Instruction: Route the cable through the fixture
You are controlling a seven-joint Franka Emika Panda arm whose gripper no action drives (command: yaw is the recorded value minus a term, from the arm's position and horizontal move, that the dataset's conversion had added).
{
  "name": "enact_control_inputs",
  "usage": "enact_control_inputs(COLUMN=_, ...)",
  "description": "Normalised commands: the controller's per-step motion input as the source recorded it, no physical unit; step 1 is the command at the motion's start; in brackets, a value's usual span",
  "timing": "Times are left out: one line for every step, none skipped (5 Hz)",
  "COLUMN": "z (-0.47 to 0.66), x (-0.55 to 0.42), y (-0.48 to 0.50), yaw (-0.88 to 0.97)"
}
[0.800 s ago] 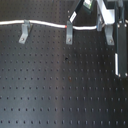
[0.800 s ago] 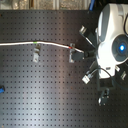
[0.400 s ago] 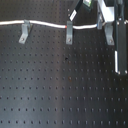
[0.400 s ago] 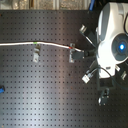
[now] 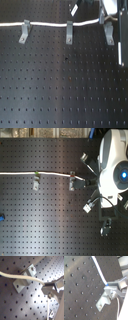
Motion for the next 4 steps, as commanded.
enact_control_inputs(z=-0.33, x=0.042, y=0.006, yaw=0.07)
enact_control_inputs(z=-0.18, x=0.002, y=0.002, yaw=0.29)
enact_control_inputs(z=-0.16, x=-0.021, y=0.002, yaw=0.6)
enact_control_inputs(z=-0.27, x=-0.071, y=0.008, yaw=0.71)
